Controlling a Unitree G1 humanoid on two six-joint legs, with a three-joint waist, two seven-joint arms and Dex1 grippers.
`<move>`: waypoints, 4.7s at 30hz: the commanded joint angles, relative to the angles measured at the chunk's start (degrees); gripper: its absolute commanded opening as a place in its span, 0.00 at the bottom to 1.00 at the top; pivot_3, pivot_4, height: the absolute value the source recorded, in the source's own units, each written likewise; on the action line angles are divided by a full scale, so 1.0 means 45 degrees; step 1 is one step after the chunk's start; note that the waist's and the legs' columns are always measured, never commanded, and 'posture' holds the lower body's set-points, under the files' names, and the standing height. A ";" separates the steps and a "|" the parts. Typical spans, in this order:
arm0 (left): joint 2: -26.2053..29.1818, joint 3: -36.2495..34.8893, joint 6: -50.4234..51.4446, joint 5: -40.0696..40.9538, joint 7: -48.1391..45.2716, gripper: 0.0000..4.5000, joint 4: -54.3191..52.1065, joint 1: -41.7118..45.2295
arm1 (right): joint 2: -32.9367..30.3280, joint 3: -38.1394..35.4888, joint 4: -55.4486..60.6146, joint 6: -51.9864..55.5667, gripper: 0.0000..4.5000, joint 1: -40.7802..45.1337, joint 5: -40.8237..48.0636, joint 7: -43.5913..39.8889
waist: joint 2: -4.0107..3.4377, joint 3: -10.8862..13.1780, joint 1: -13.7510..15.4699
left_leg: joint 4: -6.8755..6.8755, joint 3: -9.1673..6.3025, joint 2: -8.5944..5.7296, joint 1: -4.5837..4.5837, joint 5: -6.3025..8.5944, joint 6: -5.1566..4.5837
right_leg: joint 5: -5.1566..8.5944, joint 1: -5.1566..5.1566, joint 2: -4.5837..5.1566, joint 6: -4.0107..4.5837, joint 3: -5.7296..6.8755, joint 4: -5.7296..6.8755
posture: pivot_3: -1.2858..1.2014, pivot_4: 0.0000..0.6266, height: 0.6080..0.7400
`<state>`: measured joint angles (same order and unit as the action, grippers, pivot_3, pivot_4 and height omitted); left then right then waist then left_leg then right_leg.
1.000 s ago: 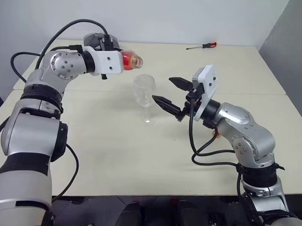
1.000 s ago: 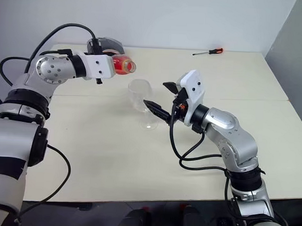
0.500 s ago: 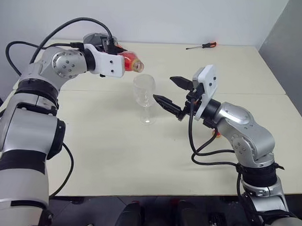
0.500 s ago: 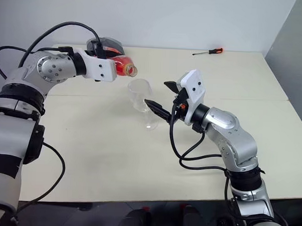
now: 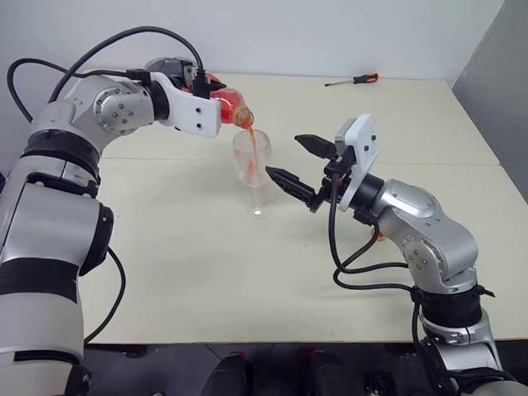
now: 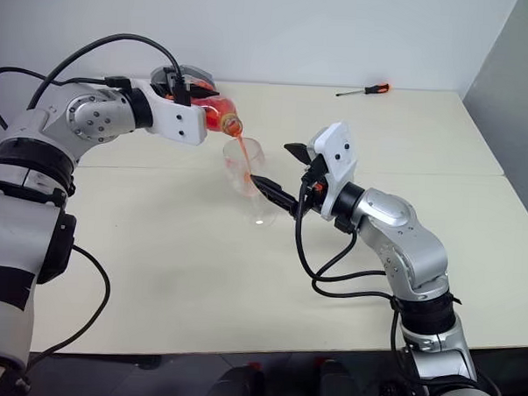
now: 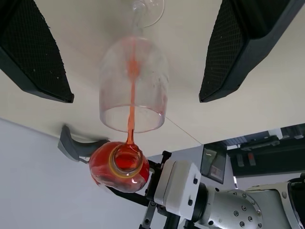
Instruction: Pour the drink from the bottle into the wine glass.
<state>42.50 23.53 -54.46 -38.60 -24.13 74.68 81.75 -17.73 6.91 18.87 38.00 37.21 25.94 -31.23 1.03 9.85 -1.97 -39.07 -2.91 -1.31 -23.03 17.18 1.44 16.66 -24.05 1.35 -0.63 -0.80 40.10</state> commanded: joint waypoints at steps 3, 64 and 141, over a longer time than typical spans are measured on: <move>0.0339 -0.0001 -0.0115 0.0023 0.0469 0.23 -0.0085 0.0771 | 0.0009 -0.0201 0.0154 -0.0354 1.00 0.0366 -0.0024 -0.0100 | 0.0000 0.0000 -0.0006 | 0.0000 0.0000 0.0000 0.0000 -0.0001 0.0001 | 0.0000 -0.0001 0.0000 0.0000 0.0000 0.0002 | 0.52 0.24 1.00; 0.0620 0.0675 -0.0036 -0.0729 0.1183 0.23 0.0086 0.1466 | -0.0043 -0.0174 -0.0064 -0.0609 1.00 0.0437 -0.0169 -0.0377 | 0.0006 -0.0004 -0.0055 | -0.0007 0.0006 -0.0001 0.0000 -0.0004 0.0005 | 0.0000 -0.0007 0.0001 0.0000 -0.0002 0.0025 | 0.52 0.24 1.00; -0.2122 -1.0034 1.2736 1.2437 -0.1130 0.23 -0.8777 -0.9555 | -0.1495 -0.0048 0.2735 -0.0957 1.00 -0.2967 0.0258 -0.1158 | 0.0142 -0.0090 0.0072 | -0.0180 -0.0087 -0.0026 -0.0021 0.0001 0.0011 | 0.0016 -0.0004 0.0032 -0.0025 -0.0025 0.0159 | 0.52 0.24 1.00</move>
<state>32.44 -21.03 3.03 15.92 -29.84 39.58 38.32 -24.51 7.88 29.06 34.77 23.65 27.06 -37.03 1.67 9.45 -1.65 -39.88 -3.30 -1.43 -23.12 17.19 1.49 16.73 -24.06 1.49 -0.74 -0.91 40.81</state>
